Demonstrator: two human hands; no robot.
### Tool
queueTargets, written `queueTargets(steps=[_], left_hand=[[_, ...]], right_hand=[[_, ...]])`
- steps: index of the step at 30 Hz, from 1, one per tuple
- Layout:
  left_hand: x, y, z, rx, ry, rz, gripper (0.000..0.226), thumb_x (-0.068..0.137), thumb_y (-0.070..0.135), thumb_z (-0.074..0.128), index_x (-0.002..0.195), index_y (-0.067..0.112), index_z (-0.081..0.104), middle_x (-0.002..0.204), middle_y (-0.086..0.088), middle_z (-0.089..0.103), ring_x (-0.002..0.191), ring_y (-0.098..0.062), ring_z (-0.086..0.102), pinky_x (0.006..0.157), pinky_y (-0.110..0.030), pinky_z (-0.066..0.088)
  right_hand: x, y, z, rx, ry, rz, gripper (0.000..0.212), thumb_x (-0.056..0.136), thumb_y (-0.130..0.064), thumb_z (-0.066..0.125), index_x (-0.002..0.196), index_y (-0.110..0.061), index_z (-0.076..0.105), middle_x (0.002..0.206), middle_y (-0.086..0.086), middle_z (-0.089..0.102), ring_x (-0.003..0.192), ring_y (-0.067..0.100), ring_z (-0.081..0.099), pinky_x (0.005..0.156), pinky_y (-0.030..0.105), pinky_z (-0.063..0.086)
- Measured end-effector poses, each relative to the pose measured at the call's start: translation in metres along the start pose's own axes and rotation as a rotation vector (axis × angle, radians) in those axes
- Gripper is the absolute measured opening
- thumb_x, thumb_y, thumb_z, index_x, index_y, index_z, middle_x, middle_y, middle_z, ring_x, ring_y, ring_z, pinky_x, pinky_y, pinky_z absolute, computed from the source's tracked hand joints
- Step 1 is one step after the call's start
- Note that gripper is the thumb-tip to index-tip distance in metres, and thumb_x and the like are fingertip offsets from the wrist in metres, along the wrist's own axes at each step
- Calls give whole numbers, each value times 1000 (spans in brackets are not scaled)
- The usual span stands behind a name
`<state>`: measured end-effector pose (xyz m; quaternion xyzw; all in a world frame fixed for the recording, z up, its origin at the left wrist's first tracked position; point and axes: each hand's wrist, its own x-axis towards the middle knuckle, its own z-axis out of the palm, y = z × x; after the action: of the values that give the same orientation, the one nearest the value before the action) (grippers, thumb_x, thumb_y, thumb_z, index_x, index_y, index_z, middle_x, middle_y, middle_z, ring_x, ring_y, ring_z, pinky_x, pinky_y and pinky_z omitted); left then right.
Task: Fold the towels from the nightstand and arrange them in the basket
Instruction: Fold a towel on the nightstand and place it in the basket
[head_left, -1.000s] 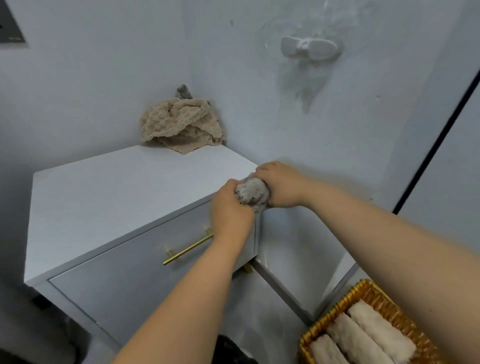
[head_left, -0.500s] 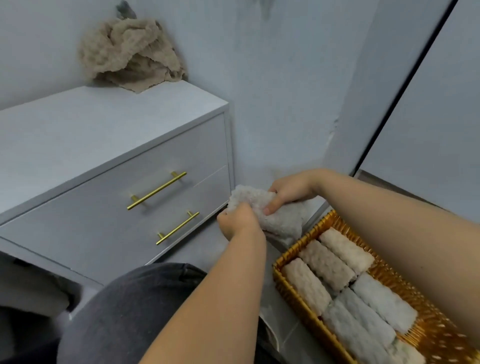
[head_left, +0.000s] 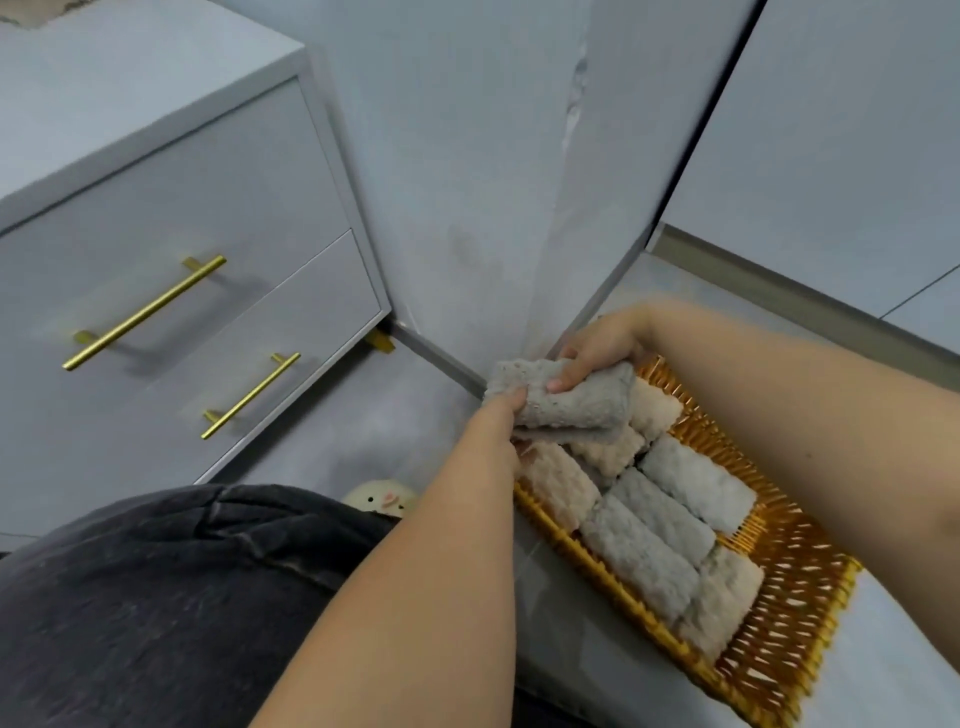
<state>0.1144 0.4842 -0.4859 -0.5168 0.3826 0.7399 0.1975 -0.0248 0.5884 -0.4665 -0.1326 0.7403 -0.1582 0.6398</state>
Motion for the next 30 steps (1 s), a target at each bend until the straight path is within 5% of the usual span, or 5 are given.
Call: queueTargets(steps=[3, 7, 17, 21, 30], left_hand=[[25, -7, 6, 25, -26, 28, 49, 86, 24, 69, 126, 3, 49, 88, -11, 51, 74, -22, 50, 74, -32, 49], [45, -11, 12, 160, -26, 105, 55, 80, 23, 75, 128, 7, 53, 113, -10, 60, 86, -21, 58, 59, -30, 49], [70, -39, 29, 1464, -85, 493, 52, 87, 30, 56, 136, 19, 42, 136, -10, 48, 118, -30, 50, 98, -40, 45], [79, -44, 28, 1647, -142, 445, 59, 92, 35, 49, 145, 19, 30, 145, -11, 38, 127, -31, 42, 103, -40, 41], [96, -47, 28, 1820, -135, 414, 62, 98, 35, 43, 151, 14, 17, 150, -11, 34, 135, -28, 36, 101, -31, 35]], right_hand=[[9, 20, 2, 85, -34, -12, 83, 49, -50, 84, 118, -11, 59, 108, 6, 71, 99, 20, 68, 79, 33, 57], [17, 44, 7, 196, 7, -28, 60, 68, -30, 75, 123, -13, 57, 118, 10, 67, 109, 27, 64, 96, 46, 50], [52, 176, 25, 339, 236, 303, 59, 88, -18, 64, 140, -5, 39, 142, 12, 45, 126, 32, 47, 107, 48, 38], [50, 198, 44, 469, 169, 351, 33, 94, -5, 52, 127, -1, 51, 120, 19, 61, 104, 31, 60, 98, 47, 47], [70, 204, 65, 463, 285, 370, 48, 91, -10, 56, 137, -8, 43, 133, 16, 50, 120, 31, 51, 104, 44, 42]])
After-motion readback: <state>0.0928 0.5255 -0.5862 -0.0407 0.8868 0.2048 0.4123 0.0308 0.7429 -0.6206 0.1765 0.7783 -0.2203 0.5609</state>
